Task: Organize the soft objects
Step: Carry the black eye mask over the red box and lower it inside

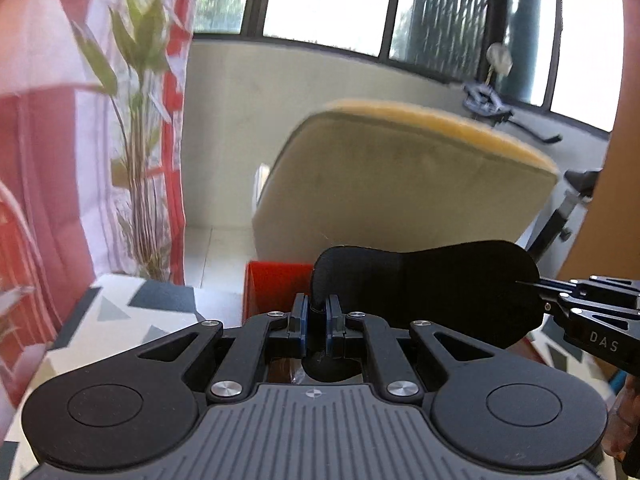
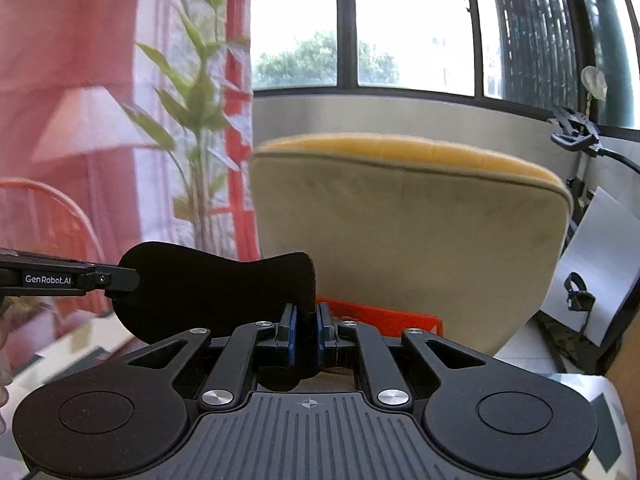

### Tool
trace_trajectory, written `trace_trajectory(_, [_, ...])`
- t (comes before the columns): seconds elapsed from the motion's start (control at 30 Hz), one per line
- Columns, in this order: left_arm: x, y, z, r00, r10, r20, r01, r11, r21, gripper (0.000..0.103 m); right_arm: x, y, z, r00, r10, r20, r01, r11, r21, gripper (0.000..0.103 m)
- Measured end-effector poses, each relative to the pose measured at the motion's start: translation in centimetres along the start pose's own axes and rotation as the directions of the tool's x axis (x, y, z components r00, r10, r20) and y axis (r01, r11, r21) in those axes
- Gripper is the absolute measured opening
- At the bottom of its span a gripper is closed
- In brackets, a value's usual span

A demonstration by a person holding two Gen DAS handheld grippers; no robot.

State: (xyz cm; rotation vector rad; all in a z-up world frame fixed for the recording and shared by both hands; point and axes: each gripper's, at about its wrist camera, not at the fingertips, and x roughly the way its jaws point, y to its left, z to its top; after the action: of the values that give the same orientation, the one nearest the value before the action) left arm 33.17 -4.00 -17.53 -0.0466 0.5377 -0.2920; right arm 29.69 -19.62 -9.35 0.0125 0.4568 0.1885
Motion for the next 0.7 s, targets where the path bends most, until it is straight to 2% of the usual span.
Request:
trace_trajectory(0.17, [4.9,0.1,-0.1,0.99,-0.001,-0.141,-0.002,1.0,-0.022,0.009,5.6,-1.2,-0.5,0.995,-0.02,-0.099,0.021,1.0,0.007,0.009])
trace_trajectory(0.27, [7.0,0.4,-0.4,0.969,-0.002,-0.248,-0.006,0.999,-0.034,0.009,8.3,-1.6,-1.2,0.981,-0.007,-0.195,0.012,1.0,0.02,0.009])
trace_trajectory(0.37, [8.4,0.6,-0.8,0.944,-0.024,-0.33,0.012,0.999,-0.039,0.009,10.3,-2.3,-2.1,0.954,0.012,-0.299,0.01,0.998,0.07,0.009])
trace_trajectory(0.5, [9.1,0.5,-0.8,0.933,-0.019,-0.358,0.011,1.0,-0.025,0.009,12.2,-3.9,-2.7,0.926,0.042,-0.376,0.03,0.982,0.184,0.009])
trace_trajectory(0.7, [9.5,0.0,-0.3,0.936,-0.024,-0.351,0.032,0.999,0.016,0.014,13.4,-4.7,-3.2,0.912,0.027,-0.41,0.065,0.976,0.209,0.009])
